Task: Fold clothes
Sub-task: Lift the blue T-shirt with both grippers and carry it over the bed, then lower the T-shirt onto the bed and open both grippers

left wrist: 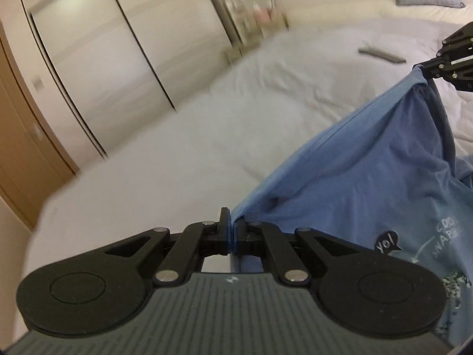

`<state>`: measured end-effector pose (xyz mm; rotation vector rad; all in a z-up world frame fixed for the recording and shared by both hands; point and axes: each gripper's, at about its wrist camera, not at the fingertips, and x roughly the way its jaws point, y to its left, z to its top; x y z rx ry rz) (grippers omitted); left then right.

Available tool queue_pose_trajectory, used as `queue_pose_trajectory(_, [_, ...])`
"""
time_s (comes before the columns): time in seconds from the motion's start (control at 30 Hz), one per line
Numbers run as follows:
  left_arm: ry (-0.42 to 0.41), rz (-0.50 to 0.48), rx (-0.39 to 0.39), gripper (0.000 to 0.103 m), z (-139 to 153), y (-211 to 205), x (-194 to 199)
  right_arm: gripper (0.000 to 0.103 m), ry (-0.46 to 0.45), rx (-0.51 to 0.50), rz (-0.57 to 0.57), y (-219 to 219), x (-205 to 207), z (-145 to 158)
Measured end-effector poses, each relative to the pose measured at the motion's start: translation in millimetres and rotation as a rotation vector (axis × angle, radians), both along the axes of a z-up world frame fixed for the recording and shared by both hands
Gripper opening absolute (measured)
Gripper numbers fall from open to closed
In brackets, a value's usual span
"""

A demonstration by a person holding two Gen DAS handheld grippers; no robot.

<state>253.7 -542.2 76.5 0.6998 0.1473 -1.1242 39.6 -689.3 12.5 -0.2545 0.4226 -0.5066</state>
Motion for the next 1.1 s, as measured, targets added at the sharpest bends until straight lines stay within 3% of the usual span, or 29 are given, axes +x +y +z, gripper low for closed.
queue_pose_trajectory(0.07, [0.036, 0.009, 0.037, 0.001, -3.0, -14.4, 14.2, 0.000, 0.068, 0.057, -0.001, -15.1, 8.8, -14.4])
queue_pose_trajectory(0.13, [0.072, 0.018, 0.073, 0.001, -6.0, -28.7, 28.4, 0.000, 0.096, 0.108, -0.001, -31.9, 12.6, -9.1])
queue_pose_trajectory(0.27, [0.142, 0.036, 0.144, 0.001, -11.5, -57.8, 57.0, 0.000, 0.112, 0.127, 0.019, -69.5, 30.9, 29.5])
queue_pose_trajectory(0.37, [0.158, 0.085, 0.142, 0.002, 1.1, -92.1, 84.6, 0.000, 0.110, 0.121, 0.032, -100.0, 52.1, 58.2])
queue_pose_trajectory(0.4, [0.172, 0.121, 0.149, 0.007, -3.7, -107.0, 97.0, 0.000, 0.107, 0.122, 0.033, -111.5, 63.3, 68.3])
queue_pose_trajectory(0.43, [0.188, 0.157, 0.156, 0.021, -8.6, -122.0, 109.3, 0.000, 0.108, 0.121, 0.035, -125.3, 73.7, 71.9])
queue_pose_trajectory(0.47, [0.223, 0.196, 0.170, 0.048, -14.3, -136.6, 120.0, 0.000, 0.129, 0.125, 0.038, -138.2, 88.0, 70.2])
queue_pose_trajectory(0.5, [0.267, 0.223, 0.177, 0.052, -25.5, -139.5, 130.8, 0.004, 0.155, 0.130, 0.042, -150.8, 103.3, 67.6])
queue_pose_trajectory(0.53, [0.309, 0.250, 0.184, 0.050, -36.7, -142.0, 141.2, 0.017, 0.179, 0.152, 0.044, -163.8, 119.1, 61.5])
queue_pose_trajectory(0.57, [0.337, 0.276, 0.197, 0.045, -47.5, -138.8, 146.4, 0.051, 0.203, 0.178, 0.045, -177.1, 134.9, 54.4])
queue_pose_trajectory(0.6, [0.358, 0.291, 0.201, 0.045, -56.3, -127.8, 147.5, 0.065, 0.215, 0.203, 0.046, -179.7, 138.4, 46.8])
queue_pose_trajectory(0.63, [0.380, 0.305, 0.206, 0.046, -65.0, -116.9, 148.5, 0.069, 0.223, 0.227, 0.047, -179.4, 138.5, 39.1])
queue_pose_trajectory(0.73, [0.453, 0.356, 0.235, 0.046, -95.4, -83.0, 152.2, 0.064, 0.248, 0.298, 0.050, -178.8, 138.9, 15.9])
queue_pose_trajectory(0.93, [0.601, 0.447, 0.312, 0.046, -161.4, -31.3, 164.9, 0.064, 0.388, 0.430, 0.007, -168.7, 73.2, -60.4])
queue_pose_trajectory(1.03, [0.671, 0.438, 0.251, 0.046, -175.6, -33.1, 176.6, 0.065, 0.377, 0.502, -0.070, -185.3, 57.6, -79.2])
queue_pose_trajectory(1.1, [0.695, 0.407, 0.252, 0.046, -184.0, -41.9, 180.2, 0.065, 0.349, 0.534, -0.108, -195.4, 52.9, -86.2])
